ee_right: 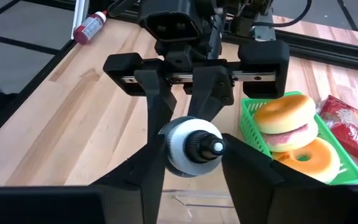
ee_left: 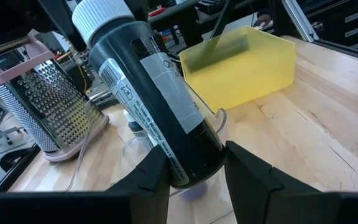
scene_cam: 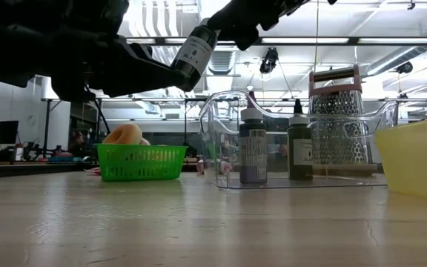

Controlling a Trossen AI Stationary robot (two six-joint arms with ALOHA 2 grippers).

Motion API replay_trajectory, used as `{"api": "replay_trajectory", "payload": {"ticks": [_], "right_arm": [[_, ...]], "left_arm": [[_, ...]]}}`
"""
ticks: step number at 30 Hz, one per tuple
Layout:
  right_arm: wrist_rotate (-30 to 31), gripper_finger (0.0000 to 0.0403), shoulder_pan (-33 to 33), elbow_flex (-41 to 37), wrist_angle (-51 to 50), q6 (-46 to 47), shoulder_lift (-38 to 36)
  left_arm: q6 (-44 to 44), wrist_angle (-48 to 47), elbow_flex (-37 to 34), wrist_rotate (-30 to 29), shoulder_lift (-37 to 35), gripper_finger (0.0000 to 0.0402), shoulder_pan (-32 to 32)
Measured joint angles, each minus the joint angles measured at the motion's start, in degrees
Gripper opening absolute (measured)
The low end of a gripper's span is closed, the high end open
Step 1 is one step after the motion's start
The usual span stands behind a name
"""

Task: Pick & Place Food Item
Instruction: Put the black food coloring bottle into the transparent bin

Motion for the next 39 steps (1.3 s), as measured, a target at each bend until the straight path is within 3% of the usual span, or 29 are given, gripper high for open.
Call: {"api": "replay_trajectory", "payload": {"ticks": [8,23,39], "right_arm": [[-1.69,0.0104,-0.13,-0.04,-0.04,-0.75,0.00],[-2.12,0.0103,-0.06,0.04,1.33,-2.83,6.29],[-1.37,0.0103,-0.02,-0.02,1.24,-2.75,4.66]], "left_arm": [[0.04,-0.13,0.00,0.16,0.02,0.0120,0.03],[-0.85,-3.42,-0.39,0.17,0.28,0.0112,0.05],[-1.21,-3.76,-0.13,-0.04,0.18,0.0112,0.05]]}}
